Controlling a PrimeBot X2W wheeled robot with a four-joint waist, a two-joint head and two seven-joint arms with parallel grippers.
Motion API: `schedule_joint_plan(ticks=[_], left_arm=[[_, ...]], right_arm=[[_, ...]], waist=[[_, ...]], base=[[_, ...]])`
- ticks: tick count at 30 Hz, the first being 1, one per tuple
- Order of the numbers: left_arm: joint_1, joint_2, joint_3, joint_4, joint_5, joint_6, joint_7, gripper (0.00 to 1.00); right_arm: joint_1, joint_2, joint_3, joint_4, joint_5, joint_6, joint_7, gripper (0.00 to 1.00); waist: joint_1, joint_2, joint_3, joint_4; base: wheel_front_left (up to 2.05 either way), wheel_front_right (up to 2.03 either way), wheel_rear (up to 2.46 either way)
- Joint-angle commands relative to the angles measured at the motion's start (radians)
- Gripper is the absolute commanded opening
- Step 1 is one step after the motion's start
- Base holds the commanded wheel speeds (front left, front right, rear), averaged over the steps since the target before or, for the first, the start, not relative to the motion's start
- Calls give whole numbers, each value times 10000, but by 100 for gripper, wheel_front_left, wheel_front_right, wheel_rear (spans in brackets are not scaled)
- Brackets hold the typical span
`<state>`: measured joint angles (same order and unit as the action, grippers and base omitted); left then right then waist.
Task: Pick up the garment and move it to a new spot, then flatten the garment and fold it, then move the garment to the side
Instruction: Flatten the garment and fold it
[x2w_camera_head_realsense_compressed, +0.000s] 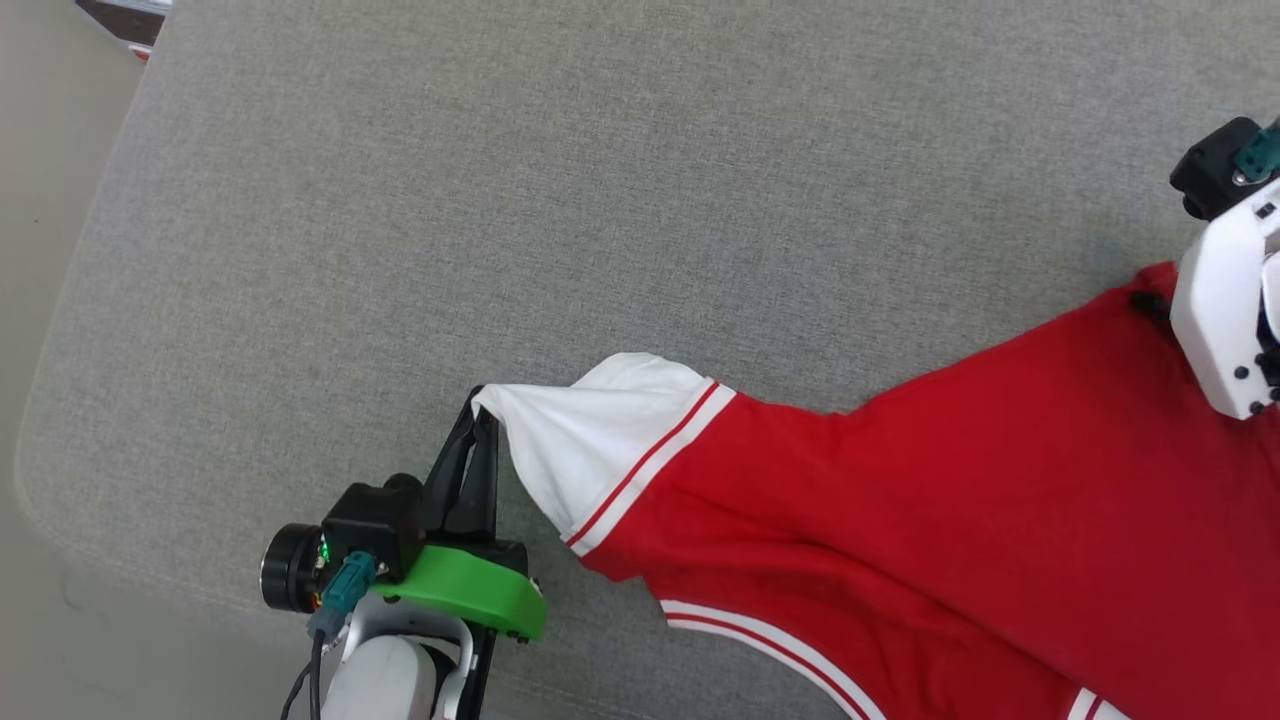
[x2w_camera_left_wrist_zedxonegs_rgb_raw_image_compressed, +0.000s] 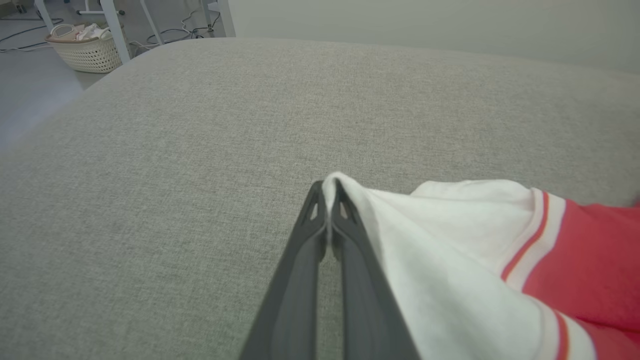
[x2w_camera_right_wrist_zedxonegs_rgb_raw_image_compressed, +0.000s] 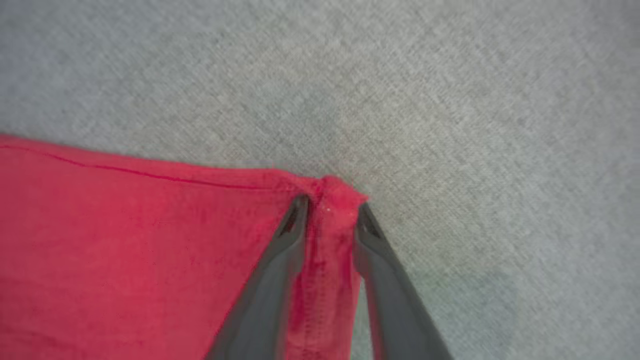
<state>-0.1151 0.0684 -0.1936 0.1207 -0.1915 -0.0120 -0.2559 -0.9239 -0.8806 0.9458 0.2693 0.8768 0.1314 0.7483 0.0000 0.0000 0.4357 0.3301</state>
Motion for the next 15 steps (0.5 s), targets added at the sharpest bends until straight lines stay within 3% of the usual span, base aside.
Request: schedule_joint_plan(ticks=[1, 15], left_arm=[[-174, -33, 70, 37, 127, -45, -58, 0], [-238, 691, 658, -93, 306, -346, -58, 0]], right_arm=[[284, 355, 342, 309, 140, -7, -258, 0], [-116, 775, 350, 121, 666, -7, -3398, 0]], waist=[[0, 0, -232, -165], [0, 0, -2175, -1442]], base=[[0, 0, 0], [0, 0, 0]])
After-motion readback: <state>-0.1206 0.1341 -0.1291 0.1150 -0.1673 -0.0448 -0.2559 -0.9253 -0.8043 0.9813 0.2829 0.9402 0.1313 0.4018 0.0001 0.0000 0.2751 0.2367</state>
